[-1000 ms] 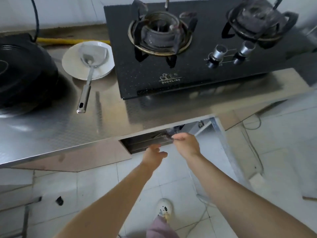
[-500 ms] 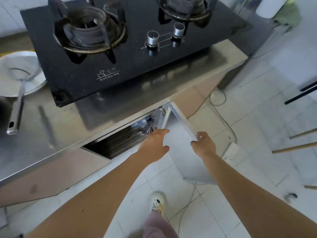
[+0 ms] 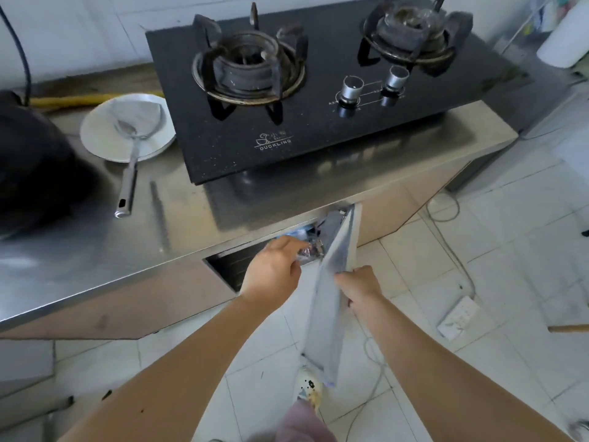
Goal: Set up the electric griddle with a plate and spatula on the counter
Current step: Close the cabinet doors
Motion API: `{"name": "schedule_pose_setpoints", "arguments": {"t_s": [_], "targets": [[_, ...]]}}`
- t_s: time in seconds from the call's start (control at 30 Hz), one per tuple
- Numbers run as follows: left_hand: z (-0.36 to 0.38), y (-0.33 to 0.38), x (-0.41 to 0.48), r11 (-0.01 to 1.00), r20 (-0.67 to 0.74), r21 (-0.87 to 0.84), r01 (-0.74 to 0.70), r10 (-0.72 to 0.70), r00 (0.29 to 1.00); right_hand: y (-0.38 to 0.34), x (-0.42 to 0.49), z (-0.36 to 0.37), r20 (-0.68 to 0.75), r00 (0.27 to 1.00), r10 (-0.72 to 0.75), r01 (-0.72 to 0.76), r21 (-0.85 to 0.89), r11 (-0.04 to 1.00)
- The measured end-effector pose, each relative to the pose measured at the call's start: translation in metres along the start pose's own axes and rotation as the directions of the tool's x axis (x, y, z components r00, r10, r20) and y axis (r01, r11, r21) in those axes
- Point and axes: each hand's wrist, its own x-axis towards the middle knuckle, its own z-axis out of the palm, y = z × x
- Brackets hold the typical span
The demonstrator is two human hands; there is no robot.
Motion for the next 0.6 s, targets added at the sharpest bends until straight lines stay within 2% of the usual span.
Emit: {"name": "schedule_pose_setpoints", "arguments": {"t_s": [0.1, 0.2, 0.37, 0.5, 0.6], "targets": [[-0.026, -0.020, -0.008, 0.997, -0.106, 0.068, -0.035, 0.042, 0.993, -0.027, -0.014, 0.038, 0.195, 0.977, 0.084, -0.134, 0.258, 0.957], [-0.054, -0.043, -0.020, 0.989, -0.181, 0.146, -0.026, 0.052, 0.982, -0.065, -0.033, 0.074, 0.359, 0.929, 0.090, -0.211, 0.315, 0.925], [-0.085, -0.074, -0.039, 0.974, -0.247, 0.226, 0.031, 0.026, 0.969, -0.101, -0.038, 0.104, 0.329, 0.934, 0.138, -0.216, 0.213, 0.953], [-0.095, -0.093, -0.048, 0.968, -0.306, 0.214, 0.129, -0.059, 0.950, -0.102, -0.027, 0.113, 0.299, 0.943, 0.144, -0.224, 0.255, 0.941], [-0.097, -0.105, -0.049, 0.957, -0.298, 0.248, 0.153, -0.075, 0.952, -0.105, -0.014, 0.118, 0.383, 0.918, 0.103, -0.239, 0.329, 0.914]]}}
